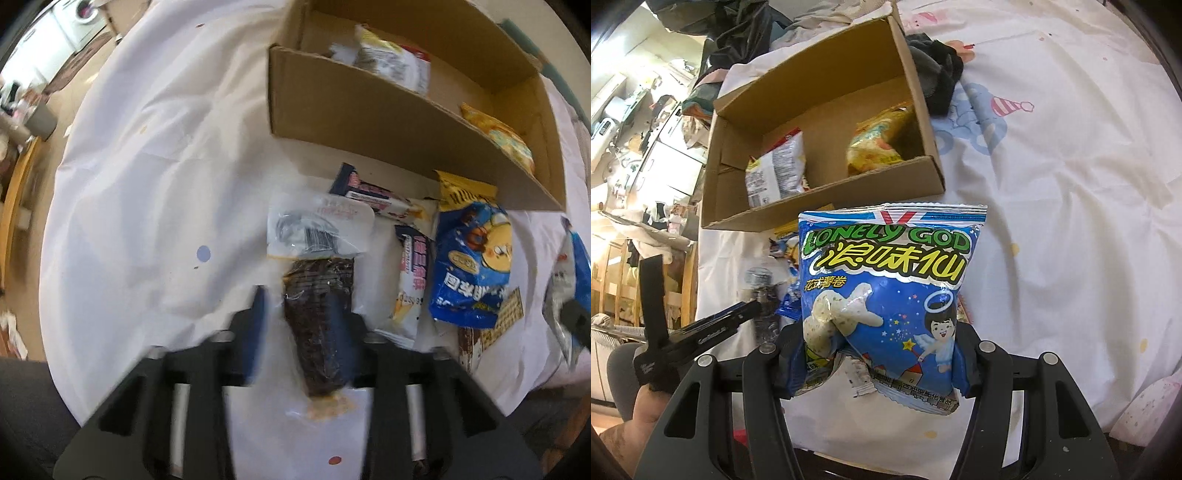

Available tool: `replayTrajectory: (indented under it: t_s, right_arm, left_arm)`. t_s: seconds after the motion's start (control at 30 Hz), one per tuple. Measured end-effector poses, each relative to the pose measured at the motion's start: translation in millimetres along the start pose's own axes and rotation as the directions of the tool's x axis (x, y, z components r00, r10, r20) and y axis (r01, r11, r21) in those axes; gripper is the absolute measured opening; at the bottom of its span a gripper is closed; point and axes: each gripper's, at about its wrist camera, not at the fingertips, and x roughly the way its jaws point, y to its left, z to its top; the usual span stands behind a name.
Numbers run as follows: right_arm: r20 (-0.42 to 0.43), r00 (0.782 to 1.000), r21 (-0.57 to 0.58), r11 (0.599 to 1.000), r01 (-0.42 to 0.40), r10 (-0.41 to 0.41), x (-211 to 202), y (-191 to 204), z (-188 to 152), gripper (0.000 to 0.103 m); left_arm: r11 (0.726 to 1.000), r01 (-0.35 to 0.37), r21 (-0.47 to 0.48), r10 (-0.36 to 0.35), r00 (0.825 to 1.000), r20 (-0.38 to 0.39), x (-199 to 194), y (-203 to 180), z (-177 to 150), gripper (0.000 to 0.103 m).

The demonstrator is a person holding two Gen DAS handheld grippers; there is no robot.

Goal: Organize snacks
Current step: 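Lift the blue bag with the right tool while the left tool regrips the jerky pack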

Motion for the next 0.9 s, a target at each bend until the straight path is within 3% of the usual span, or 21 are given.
replayTrajectory:
  t_s: [0.03,0.07,0.47,0.5,0.57,0.73,0.9]
  right_arm:
    - [0.004,1.0,0.001,1.0,-0.004,0.004,-1.2,0.4,0.2,0.062]
    - [0.006,1.0,0.004,1.0,-0.008,0.008,-2.0,0.1,0.4,0.062]
    - [0.031,0.999,0.037,0.998,-0.041,0.04,-7.3,-6.3,7.1,0.062]
    - [0.031,0.999,0.035,0.998,-0.043,0.042,-7.3,-5.8,7.1,0.062]
    - [0.031,0.999,0.029,0.999,-0.045,0.044,-8.1,-4.9,7.4,0.062]
    - [0.039,0.998,0.025,0.998,-0.059,0.058,-11.9,-3.3,7.6,0.062]
    - [0.044,0.997,0.017,0.998,-0.065,0.064,-14.7,-1.8,7.1,0.062]
  left_arm:
    - [1.0,-0.024,0.004,0.024,1.0,0.014,-1.0,-1.8,0.7,0.073]
    - [0.999,-0.048,0.003,0.048,0.998,0.033,-2.6,-3.2,1.7,0.075]
    - [0.987,-0.159,-0.02,0.16,0.987,0.004,31.9,-37.7,16.4,0.075]
    - [0.986,-0.166,-0.028,0.166,0.986,0.009,30.9,-37.6,14.2,0.074]
    - [0.988,-0.151,-0.013,0.151,0.988,0.025,28.5,-41.2,11.1,0.062]
    - [0.993,-0.12,0.006,0.119,0.992,0.038,17.0,-47.3,2.0,0.05]
    - [0.999,-0.042,-0.021,0.043,0.996,0.074,-4.2,-18.6,-3.9,0.049]
